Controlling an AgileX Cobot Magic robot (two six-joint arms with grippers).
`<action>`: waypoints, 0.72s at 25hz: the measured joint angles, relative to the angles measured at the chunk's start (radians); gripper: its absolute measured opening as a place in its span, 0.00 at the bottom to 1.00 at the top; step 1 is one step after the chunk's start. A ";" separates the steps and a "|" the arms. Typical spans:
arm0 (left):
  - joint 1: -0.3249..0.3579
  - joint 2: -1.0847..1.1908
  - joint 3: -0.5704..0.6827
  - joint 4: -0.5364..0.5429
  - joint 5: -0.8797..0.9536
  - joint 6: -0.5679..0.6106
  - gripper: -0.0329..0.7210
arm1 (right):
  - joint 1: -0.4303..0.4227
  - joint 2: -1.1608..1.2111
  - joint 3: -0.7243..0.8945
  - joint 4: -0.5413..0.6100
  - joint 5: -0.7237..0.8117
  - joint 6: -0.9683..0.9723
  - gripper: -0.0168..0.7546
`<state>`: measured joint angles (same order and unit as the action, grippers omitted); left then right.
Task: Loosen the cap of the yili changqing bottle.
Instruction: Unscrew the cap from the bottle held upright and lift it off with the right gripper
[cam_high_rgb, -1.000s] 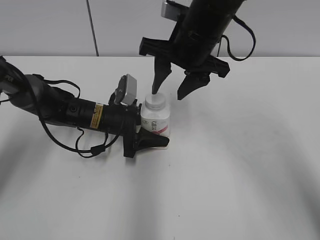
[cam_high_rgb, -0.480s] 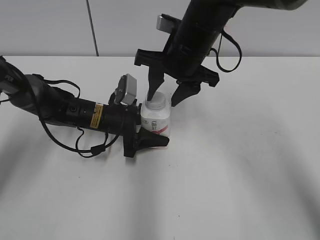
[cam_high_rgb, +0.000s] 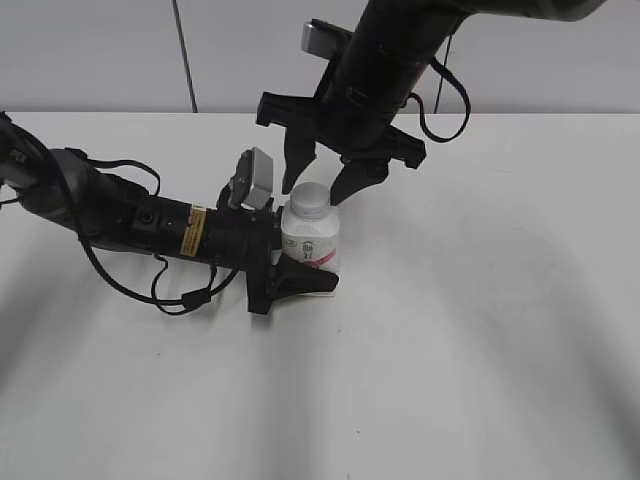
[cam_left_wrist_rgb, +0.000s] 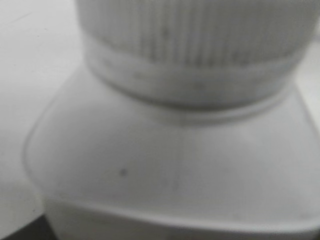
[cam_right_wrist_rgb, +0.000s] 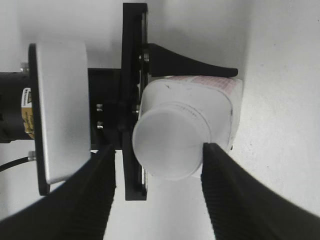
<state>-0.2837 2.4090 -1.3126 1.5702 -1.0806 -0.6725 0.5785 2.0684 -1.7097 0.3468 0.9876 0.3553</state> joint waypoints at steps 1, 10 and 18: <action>0.000 0.000 0.000 0.000 0.000 0.000 0.60 | 0.000 0.000 0.000 -0.001 -0.002 0.000 0.59; 0.000 0.000 0.000 -0.001 0.000 0.000 0.60 | 0.000 0.014 0.000 -0.010 -0.015 0.001 0.59; 0.000 -0.001 0.000 -0.001 0.012 0.000 0.60 | 0.000 0.014 0.000 -0.025 -0.024 0.003 0.59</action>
<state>-0.2837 2.4082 -1.3126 1.5689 -1.0683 -0.6725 0.5785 2.0828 -1.7097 0.3214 0.9640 0.3579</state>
